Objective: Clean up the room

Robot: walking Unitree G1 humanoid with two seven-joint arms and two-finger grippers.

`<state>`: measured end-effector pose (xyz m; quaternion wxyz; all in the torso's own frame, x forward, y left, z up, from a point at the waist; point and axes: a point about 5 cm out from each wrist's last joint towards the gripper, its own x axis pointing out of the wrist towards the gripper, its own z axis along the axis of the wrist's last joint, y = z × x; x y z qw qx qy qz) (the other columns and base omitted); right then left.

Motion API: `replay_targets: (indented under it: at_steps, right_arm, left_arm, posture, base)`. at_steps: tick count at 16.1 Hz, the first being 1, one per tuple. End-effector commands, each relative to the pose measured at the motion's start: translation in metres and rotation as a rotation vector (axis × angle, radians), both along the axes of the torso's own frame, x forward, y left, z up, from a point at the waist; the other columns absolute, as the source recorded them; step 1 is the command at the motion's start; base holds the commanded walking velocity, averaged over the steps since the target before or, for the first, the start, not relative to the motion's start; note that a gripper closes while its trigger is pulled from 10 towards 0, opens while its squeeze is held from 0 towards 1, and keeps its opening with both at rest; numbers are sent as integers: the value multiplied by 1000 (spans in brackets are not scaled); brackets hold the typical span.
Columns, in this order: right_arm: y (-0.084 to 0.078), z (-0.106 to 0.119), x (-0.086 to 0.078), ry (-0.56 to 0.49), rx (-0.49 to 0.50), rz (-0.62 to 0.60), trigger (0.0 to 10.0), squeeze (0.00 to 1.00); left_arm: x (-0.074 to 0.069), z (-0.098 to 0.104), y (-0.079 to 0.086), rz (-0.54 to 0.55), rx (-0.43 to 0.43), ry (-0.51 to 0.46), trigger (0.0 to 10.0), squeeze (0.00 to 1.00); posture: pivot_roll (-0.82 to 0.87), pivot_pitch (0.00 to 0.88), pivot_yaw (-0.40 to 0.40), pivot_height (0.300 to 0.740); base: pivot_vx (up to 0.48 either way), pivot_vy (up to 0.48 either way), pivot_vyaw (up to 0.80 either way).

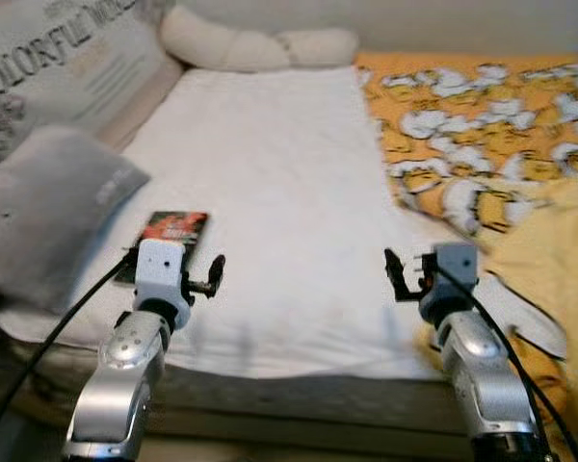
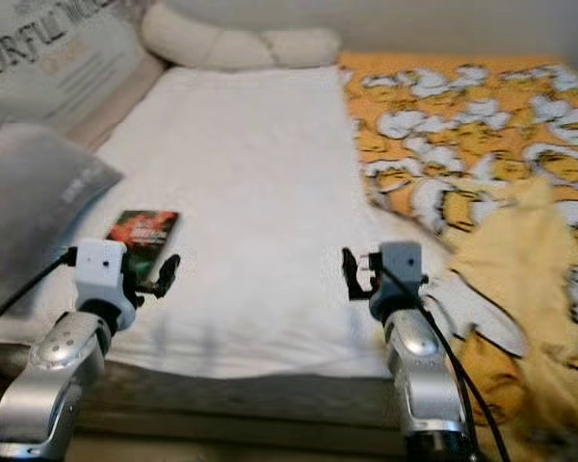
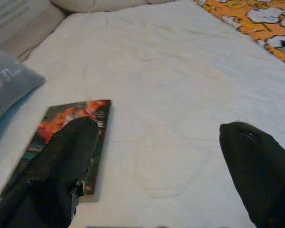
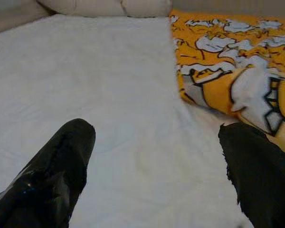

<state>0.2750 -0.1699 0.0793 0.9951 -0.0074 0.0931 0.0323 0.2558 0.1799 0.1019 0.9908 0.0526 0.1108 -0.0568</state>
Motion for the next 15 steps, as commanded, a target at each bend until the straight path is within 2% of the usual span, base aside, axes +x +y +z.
replay_targets:
  at_steps: [1, 3, 4, 5, 10, 11, 12, 14, 15]
  right_arm:
    - [5, 1, 1, 9, 16, 12, 10000, 1000]
    - [5, -3, 1, 48, -16, 15, 10000, 1000]
    - [5, -5, 1, 73, -18, 20, 10000, 12]
    - [5, -6, 0, 83, -23, 26, 10000, 0]
    - [18, -8, -5, 126, 0, 122, 10000, 0]
    - [16, -9, -6, 150, 11, 116, 10000, 1000]
    - [16, -9, -6, 150, 11, 116, 10000, 1000]
    - [20, -19, -1, 225, -46, 178, 10000, 1000]
    - [24, -27, 9, 291, -89, 224, 10000, 1000]
  left_arm:
    - [1, 2, 4, 18, 14, -4, 10000, 0]
    - [2, 3, 2, 18, -18, -3, 10000, 0]
    - [2, 5, 1, 20, -21, -20, 10000, 0]
    - [2, 6, 1, 19, -7, -30, 10000, 0]
    - [0, 5, 2, -21, 5, -18, 10000, 0]
    - [-4, 5, -5, -120, 34, 4, 10000, 0]
    - [-4, 5, -5, -120, 34, 4, 10000, 0]
    - [-9, 2, -11, -253, 57, 40, 10000, 0]
    - [-10, 2, -11, -333, 76, 69, 10000, 0]
  posture:
    - [4, 0, 53, 740]
    - [0, 0, 57, 740]
    - [-2, 0, 58, 740]
    - [4, 0, 52, 740]
    - [13, 0, 47, 740]
    - [6, 0, 54, 740]
    - [6, 0, 54, 740]
    - [1, 0, 70, 740]
    - [2, 0, 80, 740]
  base:
    - [0, -431, 0]
    - [0, -208, 0]
    - [0, 0, 0]
    - [0, 0, 0]
    - [0, 0, 0]
    - [0, 0, 0]
    - [0, 0, 0]
    - [0, 0, 0]
    - [0, 0, 0]
